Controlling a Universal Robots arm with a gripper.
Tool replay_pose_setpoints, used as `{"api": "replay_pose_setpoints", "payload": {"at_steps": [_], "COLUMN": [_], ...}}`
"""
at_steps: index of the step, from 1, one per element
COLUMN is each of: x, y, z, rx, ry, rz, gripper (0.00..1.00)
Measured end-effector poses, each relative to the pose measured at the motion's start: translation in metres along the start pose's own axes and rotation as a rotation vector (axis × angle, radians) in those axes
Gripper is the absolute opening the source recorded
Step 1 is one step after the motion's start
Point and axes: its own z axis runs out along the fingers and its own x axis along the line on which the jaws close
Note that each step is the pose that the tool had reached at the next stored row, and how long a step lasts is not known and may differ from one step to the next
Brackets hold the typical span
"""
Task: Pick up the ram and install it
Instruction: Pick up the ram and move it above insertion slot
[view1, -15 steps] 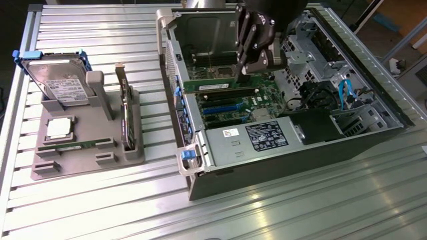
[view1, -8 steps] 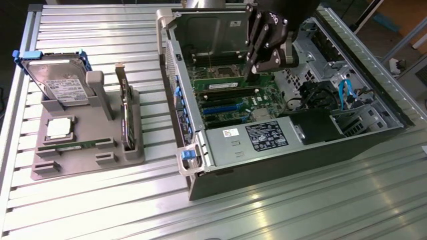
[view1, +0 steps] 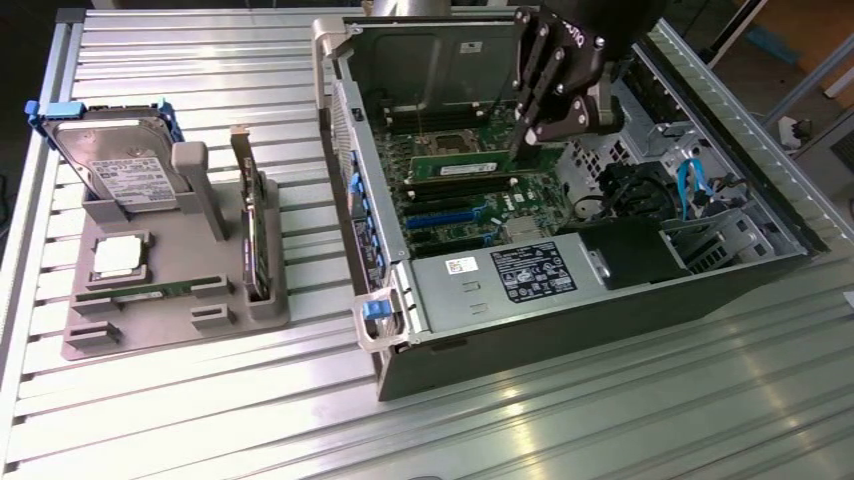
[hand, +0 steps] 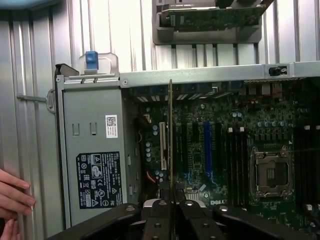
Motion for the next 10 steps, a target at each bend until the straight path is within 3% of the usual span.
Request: {"api": "replay_pose_setpoints", "payload": {"at_steps": [10], "x": [-0.001], "y": [-0.0268], "z": [-0.0005], "rx": [0.0], "ry": [0.0], "rz": [0.0], "gripper": [0.12]}}
